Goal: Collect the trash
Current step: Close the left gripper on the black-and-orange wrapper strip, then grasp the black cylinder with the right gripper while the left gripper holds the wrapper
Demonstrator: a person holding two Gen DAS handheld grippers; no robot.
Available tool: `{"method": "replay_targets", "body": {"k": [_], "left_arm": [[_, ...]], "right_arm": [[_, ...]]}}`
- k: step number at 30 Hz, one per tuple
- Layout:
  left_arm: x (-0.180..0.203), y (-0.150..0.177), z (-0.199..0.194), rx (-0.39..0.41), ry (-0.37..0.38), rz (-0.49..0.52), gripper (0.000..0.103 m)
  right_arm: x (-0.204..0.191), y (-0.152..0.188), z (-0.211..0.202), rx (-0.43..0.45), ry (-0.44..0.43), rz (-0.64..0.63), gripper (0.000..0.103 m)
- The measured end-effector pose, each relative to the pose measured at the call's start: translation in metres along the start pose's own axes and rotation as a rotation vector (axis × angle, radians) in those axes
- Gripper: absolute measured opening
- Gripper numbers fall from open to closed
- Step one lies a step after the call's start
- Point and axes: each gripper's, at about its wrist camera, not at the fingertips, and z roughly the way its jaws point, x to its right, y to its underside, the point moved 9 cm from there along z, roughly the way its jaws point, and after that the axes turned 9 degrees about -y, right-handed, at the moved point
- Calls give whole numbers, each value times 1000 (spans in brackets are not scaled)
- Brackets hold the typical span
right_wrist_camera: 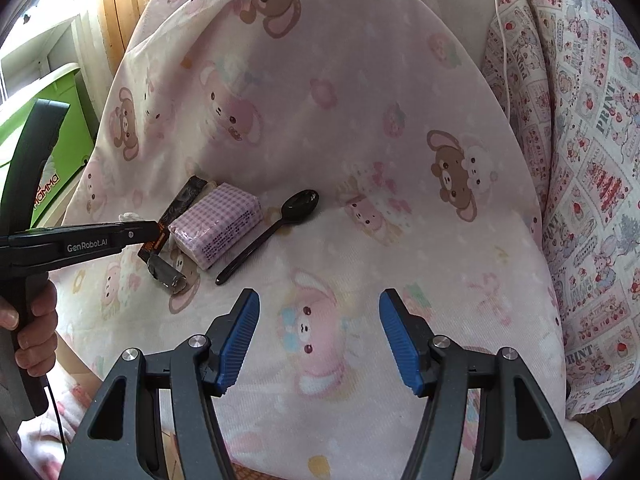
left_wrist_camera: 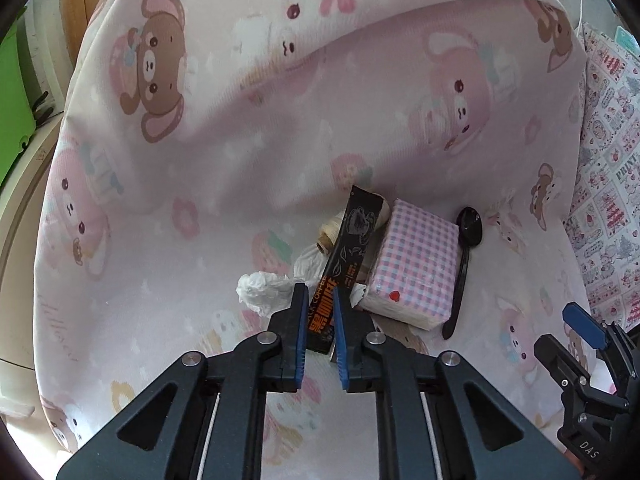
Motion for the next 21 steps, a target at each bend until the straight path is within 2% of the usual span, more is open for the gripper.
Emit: {"method": "replay_targets", "body": {"k": [3, 7, 9, 13, 14, 16, 21], "left_arm": [[8, 2, 4, -30, 40, 22, 21], [15, 5, 4, -1, -43, 82, 19], [20, 9, 6, -23, -25, 103, 21], [24, 13, 13, -38, -34, 98, 21], [24, 12, 14, -38, -35, 95, 16], [24, 12, 12, -29, -43, 84, 16], [6, 17, -11, 4, -92, 28, 13]], "right_arm": [[1, 0, -1, 3, 2, -1, 65], [0, 0, -1, 1, 1, -7, 65], [0, 0, -1, 1, 0, -8, 65], [-1, 1, -1, -1, 5, -11, 65], [-1, 1, -1, -2, 6, -11, 65], [0, 1, -1, -2, 9, -10, 65], [2, 2, -1, -2, 2, -6, 65]]}}
